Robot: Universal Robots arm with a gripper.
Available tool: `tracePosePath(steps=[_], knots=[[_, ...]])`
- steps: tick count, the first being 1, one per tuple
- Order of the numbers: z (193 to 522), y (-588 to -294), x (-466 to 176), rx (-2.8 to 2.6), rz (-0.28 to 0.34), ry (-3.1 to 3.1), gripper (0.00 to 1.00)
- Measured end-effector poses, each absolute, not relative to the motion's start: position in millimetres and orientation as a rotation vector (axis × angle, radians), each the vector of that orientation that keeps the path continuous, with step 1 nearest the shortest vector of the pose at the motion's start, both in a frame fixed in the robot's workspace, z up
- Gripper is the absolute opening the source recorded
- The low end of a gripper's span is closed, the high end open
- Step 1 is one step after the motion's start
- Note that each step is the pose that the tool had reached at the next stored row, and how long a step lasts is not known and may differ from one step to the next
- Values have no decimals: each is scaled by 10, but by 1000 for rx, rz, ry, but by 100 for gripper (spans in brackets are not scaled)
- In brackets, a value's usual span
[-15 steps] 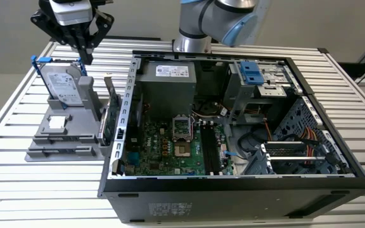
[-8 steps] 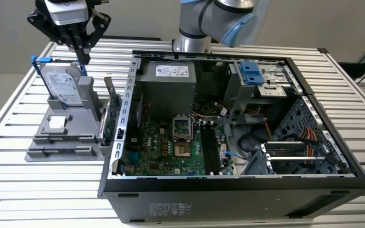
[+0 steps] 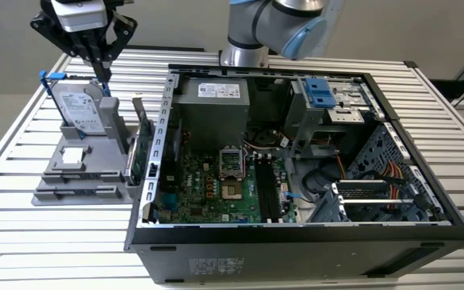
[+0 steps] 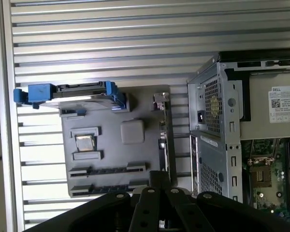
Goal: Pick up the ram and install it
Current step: 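Reach for the ram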
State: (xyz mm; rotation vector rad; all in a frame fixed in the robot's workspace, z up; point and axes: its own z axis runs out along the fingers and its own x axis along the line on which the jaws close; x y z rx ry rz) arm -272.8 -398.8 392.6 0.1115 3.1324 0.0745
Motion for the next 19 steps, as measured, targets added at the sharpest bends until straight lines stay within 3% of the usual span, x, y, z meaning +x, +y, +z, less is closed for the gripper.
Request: tracePosePath(steps=[19], knots=[[3925, -3988, -2921, 110, 75, 3133, 0]])
